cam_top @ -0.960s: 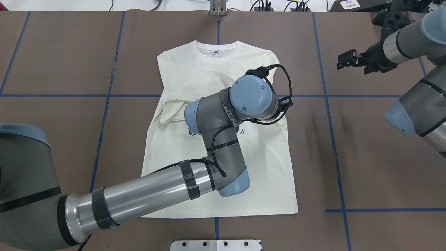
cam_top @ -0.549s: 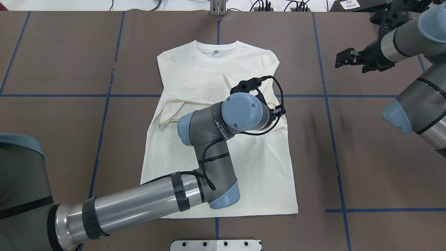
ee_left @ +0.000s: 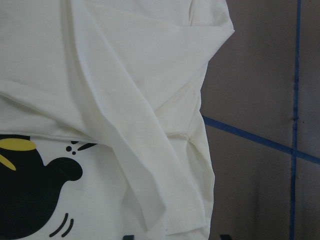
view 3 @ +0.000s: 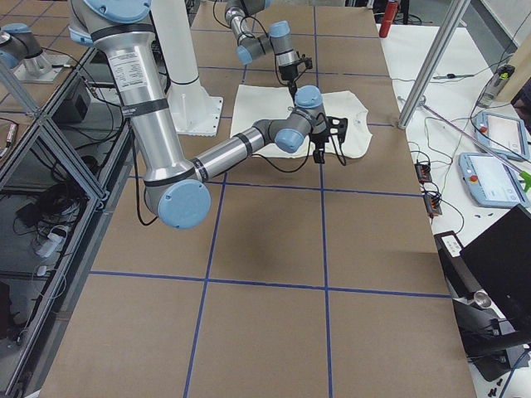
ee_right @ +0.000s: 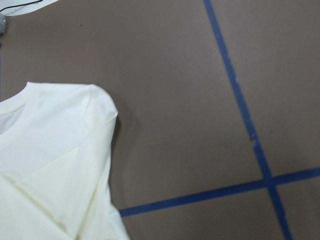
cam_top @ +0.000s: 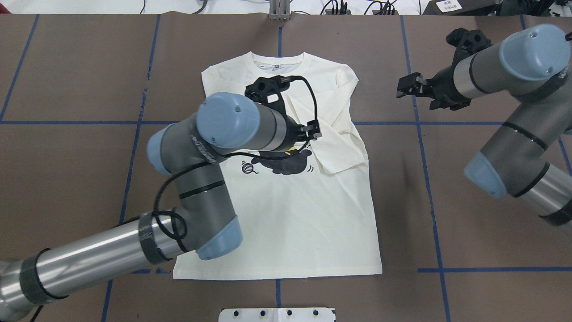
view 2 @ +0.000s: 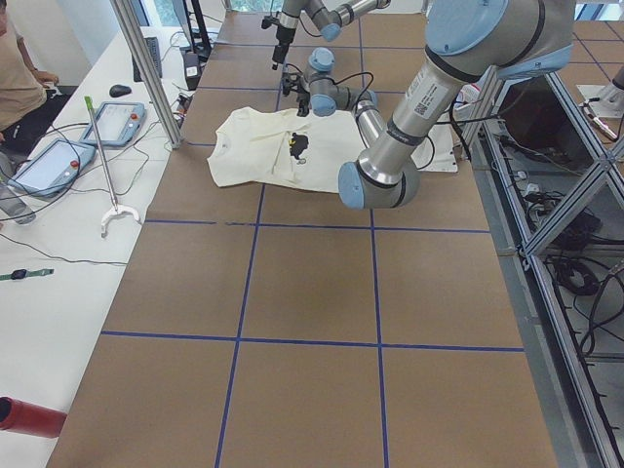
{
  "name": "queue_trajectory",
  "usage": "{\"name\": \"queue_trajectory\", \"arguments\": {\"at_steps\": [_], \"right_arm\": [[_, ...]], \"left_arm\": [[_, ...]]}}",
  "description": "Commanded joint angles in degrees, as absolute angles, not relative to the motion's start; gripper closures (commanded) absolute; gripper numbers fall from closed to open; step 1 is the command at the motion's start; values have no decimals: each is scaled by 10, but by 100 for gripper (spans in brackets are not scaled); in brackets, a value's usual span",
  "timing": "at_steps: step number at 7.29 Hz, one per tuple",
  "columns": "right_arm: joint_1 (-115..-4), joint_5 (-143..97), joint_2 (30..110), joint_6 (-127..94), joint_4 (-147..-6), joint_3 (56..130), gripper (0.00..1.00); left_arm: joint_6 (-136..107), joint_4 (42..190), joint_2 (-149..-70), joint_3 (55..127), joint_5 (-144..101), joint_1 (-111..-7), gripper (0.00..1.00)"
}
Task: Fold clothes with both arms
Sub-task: 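Move the right gripper to one hem corner while the left gripper follows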
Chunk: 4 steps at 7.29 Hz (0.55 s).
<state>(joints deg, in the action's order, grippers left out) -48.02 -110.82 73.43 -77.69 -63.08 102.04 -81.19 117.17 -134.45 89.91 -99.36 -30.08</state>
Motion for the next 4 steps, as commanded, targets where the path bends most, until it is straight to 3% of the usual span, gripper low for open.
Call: {"name": "queue_trajectory", "arguments": {"at_steps": [1,4], "right_arm": [[-363,-1012,765,-897,-631,1092,0],[-275,-998,798,-1053,-641,1126,1]], "left_arm": [[-729,1158,-1275,957,-1043,-364,36],[-718,1144,-1266,965,-1065,-402,36]]}}
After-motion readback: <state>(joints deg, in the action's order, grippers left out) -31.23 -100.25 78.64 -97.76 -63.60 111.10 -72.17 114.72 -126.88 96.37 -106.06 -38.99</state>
